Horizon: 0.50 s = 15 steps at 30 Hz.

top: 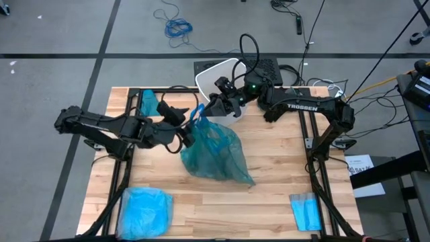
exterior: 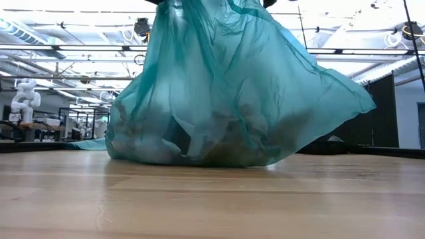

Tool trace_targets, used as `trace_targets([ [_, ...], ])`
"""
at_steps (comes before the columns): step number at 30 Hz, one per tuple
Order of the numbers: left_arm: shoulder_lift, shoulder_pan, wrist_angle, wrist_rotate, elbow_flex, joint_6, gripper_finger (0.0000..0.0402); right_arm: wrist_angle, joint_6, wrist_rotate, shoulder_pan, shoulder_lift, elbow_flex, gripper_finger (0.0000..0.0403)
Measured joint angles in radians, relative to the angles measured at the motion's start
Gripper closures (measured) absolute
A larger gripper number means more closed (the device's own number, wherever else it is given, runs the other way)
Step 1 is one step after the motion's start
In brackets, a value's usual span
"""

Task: Place trash/remove bag and relplace
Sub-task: Close the blue trash bag

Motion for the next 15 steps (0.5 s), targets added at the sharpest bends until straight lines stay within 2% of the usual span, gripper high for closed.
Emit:
trace_targets([
  [4,0.023,0.038,0.082,0.013,0.0,0.063,0.018,0.0,0.0,0.001,0.0,0.0,0.0,0.0403],
  [8,0.036,0.048,0.166,0.074,0.0,0.103,0.018,-0.004,0.0,0.0,0.002,0.0,0.0,0.0403],
  [15,0.036,0.045,0.086,0.08,0.0,0.076,0.018,-0.031,-0.008,0.0,0.004,0.0,0.0,0.0403],
])
